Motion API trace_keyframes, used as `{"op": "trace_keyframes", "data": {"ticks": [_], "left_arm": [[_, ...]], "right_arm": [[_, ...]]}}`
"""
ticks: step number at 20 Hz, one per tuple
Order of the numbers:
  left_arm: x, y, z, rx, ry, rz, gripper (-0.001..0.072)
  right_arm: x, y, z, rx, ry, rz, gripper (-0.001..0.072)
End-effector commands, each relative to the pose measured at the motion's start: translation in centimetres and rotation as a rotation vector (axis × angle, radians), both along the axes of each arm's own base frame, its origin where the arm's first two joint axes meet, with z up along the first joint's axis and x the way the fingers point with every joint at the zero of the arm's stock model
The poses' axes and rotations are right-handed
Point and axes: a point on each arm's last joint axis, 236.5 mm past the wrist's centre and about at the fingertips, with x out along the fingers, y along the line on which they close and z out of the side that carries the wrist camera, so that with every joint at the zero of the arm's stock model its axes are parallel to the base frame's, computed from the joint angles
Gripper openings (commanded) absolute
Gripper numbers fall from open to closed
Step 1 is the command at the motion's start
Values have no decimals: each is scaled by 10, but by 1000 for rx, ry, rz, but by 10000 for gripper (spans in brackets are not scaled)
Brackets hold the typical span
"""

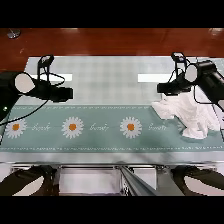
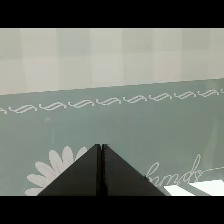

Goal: Fold the shirts.

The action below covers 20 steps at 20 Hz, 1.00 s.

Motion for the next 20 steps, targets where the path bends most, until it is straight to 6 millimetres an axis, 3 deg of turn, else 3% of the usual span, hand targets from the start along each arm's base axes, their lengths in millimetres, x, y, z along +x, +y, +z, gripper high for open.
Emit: {"op": "trace_keyframes", "data": {"ticks": [1, 13, 18, 20], "left_arm": [[0, 0, 0, 0, 0, 0, 21], [0, 0, 0, 0, 0, 0, 21], [21, -3, 10, -21, -94, 16, 21], [27, -4, 13, -27, -123, 21, 21]], "right_arm": [[0, 0, 0, 0, 1, 1, 29], [0, 1, 0, 0, 1, 1, 29], [1, 1, 0, 2, -6, 1, 29], [11, 3, 4, 8, -50, 4, 30]]}}
